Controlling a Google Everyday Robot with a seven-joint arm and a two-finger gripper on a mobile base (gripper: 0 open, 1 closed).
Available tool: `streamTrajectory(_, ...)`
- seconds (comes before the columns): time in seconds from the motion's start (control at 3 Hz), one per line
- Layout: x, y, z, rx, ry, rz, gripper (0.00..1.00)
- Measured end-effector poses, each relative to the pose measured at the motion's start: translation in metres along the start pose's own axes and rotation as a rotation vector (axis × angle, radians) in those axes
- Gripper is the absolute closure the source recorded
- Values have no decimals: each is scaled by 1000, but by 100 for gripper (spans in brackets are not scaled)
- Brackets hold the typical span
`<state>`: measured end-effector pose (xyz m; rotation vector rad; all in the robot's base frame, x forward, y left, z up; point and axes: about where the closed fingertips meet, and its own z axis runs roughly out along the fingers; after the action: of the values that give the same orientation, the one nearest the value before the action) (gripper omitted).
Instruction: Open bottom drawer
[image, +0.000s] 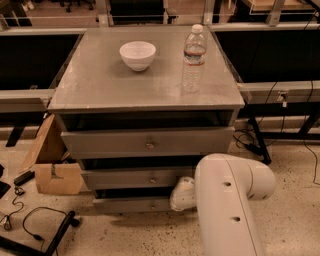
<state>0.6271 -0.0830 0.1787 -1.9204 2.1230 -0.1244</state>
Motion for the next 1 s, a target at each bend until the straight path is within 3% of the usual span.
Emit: streamTrajectory(1.0, 0, 0, 0, 0, 0, 0, 11)
